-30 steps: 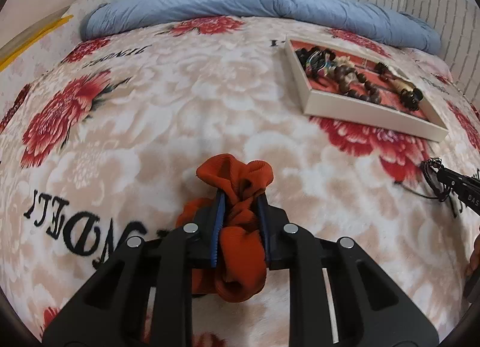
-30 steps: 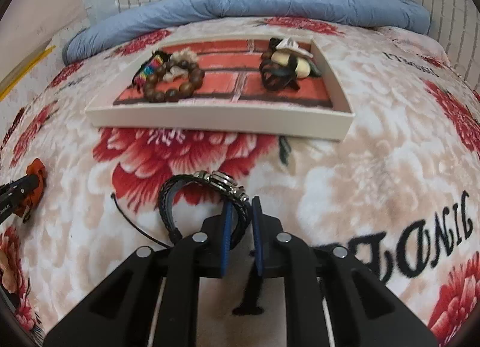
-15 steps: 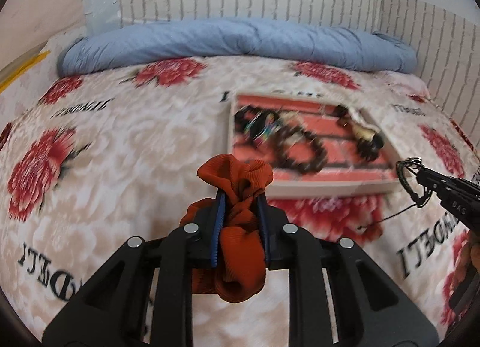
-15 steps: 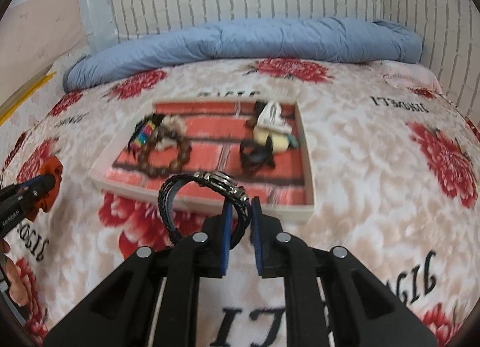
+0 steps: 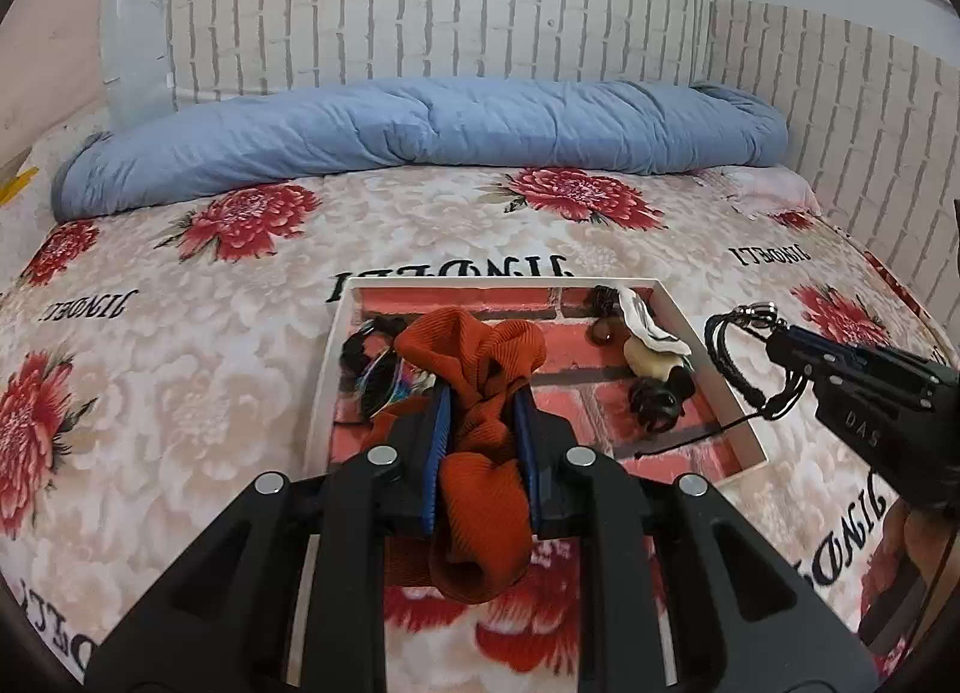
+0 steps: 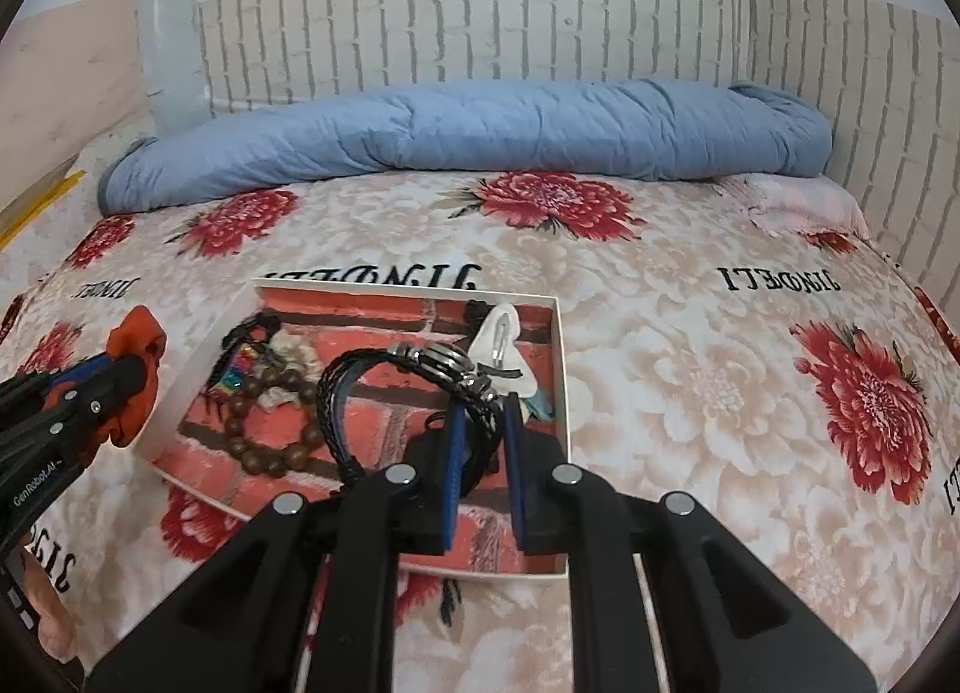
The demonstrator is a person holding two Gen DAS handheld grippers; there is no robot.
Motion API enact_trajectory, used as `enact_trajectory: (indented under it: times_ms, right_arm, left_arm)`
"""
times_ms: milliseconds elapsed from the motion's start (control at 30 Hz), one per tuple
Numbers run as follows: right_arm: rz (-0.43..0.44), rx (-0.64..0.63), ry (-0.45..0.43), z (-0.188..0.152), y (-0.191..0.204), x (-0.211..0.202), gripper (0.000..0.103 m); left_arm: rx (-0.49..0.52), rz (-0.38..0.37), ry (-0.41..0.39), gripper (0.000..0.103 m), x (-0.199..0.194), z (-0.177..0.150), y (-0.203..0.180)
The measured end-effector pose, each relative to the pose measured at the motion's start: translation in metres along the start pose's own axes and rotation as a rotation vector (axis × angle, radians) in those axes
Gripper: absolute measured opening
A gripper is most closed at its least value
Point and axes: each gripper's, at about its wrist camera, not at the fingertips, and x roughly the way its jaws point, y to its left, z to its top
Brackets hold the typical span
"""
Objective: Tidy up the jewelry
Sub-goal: 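Carry the orange scrunchie and black leather bracelet into the tray with both tools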
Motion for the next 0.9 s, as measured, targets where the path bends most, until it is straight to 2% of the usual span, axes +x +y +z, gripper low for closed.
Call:
enact_trajectory:
  times_ms: [433,900]
  right_arm:
    - [-0.023,0.008,0.056,-0.019,-0.002,0.045,0.013]
    - [-0.036,0.002,0.096,-0.041,-0.003,0.065,0.013]
  left_arm:
    - [0.025,0.065,0.042,0.019,0.051,-0.011,0.010]
    - [-0.021,0.060,0.065,0.020,0.078,-0.027,0.023]
